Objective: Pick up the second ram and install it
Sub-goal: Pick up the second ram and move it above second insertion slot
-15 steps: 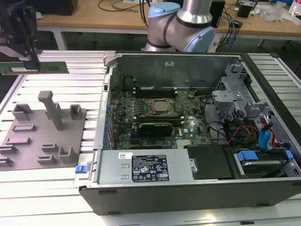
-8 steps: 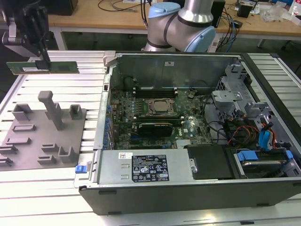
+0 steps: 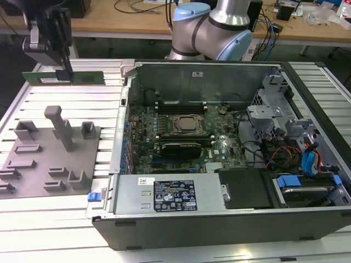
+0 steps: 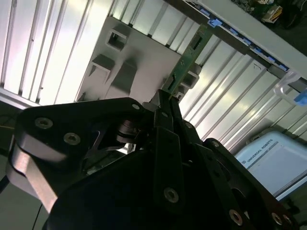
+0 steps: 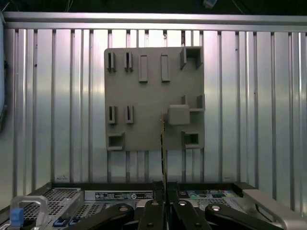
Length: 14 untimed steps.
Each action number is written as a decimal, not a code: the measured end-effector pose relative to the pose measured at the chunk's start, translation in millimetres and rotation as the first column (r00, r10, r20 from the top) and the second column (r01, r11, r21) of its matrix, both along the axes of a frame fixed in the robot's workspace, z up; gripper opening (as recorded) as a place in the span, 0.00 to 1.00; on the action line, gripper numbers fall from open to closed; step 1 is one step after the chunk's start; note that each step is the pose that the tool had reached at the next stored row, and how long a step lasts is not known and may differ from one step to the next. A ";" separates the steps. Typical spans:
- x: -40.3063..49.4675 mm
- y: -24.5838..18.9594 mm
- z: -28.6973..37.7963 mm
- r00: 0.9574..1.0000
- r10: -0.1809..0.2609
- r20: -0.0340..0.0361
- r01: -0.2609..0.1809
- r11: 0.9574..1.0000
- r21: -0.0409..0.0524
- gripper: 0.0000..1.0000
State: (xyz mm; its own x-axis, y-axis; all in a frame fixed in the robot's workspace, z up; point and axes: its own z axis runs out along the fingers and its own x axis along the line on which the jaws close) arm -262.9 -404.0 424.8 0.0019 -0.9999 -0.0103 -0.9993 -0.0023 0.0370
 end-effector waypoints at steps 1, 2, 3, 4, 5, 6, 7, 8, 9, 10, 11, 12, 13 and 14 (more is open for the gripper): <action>1.8 0.1 0.0 1.000 0.000 0.000 0.000 1.000 0.000 0.13; 3.1 0.2 0.0 1.000 0.000 0.000 0.000 1.000 0.000 0.13; 5.5 0.3 0.0 1.000 0.000 0.000 0.000 1.000 0.000 0.13; 9.5 0.7 -0.1 1.000 0.000 0.000 0.000 1.000 0.000 0.13; 14.3 1.2 -0.1 1.000 0.000 0.000 0.000 1.000 0.000 0.13; 17.2 1.4 -0.1 1.000 0.000 0.000 0.000 1.000 0.000 0.13; 19.4 1.6 -0.1 1.000 0.000 0.000 0.000 1.000 0.000 0.13; 21.9 1.8 -0.2 1.000 0.000 0.000 0.000 1.000 0.000 0.13; 23.9 1.9 -0.2 1.000 0.000 -0.001 0.000 1.000 0.000 0.13; 25.2 2.0 -0.2 1.000 0.000 -0.001 0.000 1.000 0.000 0.13; 26.5 2.1 -0.2 1.000 0.000 -0.001 0.000 1.000 0.000 0.13; 28.1 2.2 -0.2 1.000 0.000 -0.001 0.000 1.000 0.000 0.13; 29.3 2.3 -0.3 1.000 0.000 -0.001 0.000 1.000 0.000 0.13; 30.5 2.4 -0.3 1.000 0.000 -0.001 0.000 1.000 0.000 0.13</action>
State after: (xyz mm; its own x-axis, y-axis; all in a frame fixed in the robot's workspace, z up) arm -232.3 -401.6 424.4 0.0020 -0.9999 -0.0103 -0.9993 -0.0024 0.0376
